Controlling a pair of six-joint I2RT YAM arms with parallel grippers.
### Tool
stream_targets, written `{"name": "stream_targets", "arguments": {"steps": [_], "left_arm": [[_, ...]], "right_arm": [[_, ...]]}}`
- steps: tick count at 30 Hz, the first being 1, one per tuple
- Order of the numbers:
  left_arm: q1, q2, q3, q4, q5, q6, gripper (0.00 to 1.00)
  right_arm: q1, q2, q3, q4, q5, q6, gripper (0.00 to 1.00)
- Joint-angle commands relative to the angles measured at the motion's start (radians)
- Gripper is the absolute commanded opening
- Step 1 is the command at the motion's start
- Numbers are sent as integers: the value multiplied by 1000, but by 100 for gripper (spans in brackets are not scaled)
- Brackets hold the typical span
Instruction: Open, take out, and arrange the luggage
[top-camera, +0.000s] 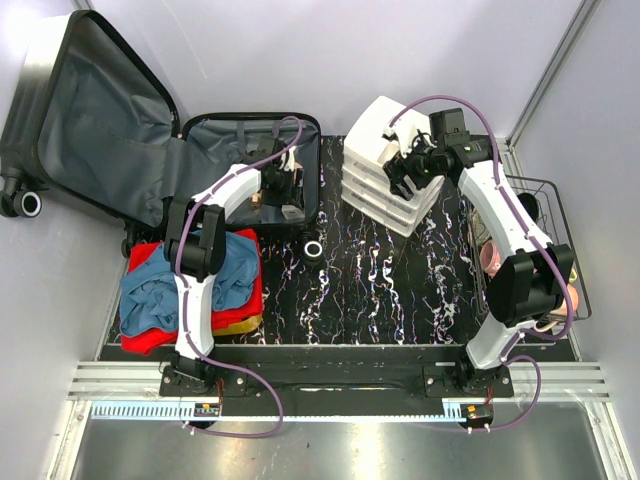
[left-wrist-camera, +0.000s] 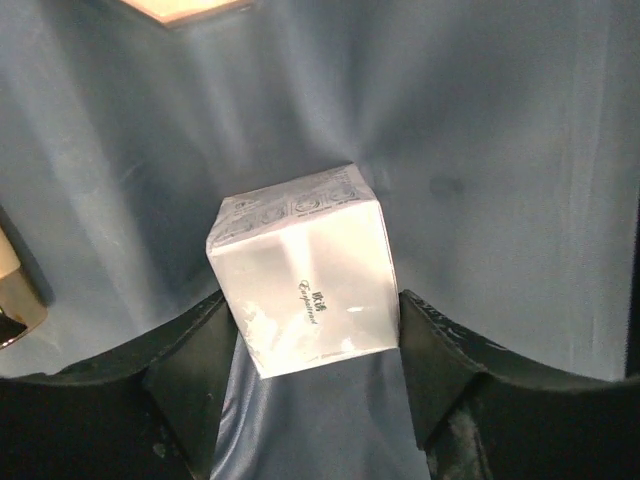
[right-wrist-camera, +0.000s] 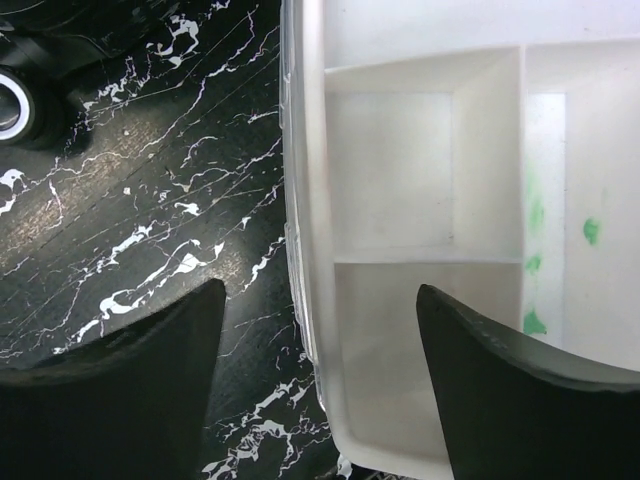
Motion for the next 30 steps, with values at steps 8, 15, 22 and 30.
{"name": "stream_targets", "arguments": {"steps": [8, 15, 22, 30], "left_arm": [[19, -124, 21, 46, 21, 68, 23], [2, -271, 37, -81, 213, 333, 14], [-133, -383, -111, -320, 274, 761, 13], [-390, -339, -194, -239, 139, 897, 17]], "right_arm": [[-8, -99, 7, 121, -123, 118, 93], [1, -130, -50, 331, -238, 167, 94], [-81, -196, -93, 456, -88, 369, 95], [-209, -260, -142, 398, -104, 529, 96]]}}
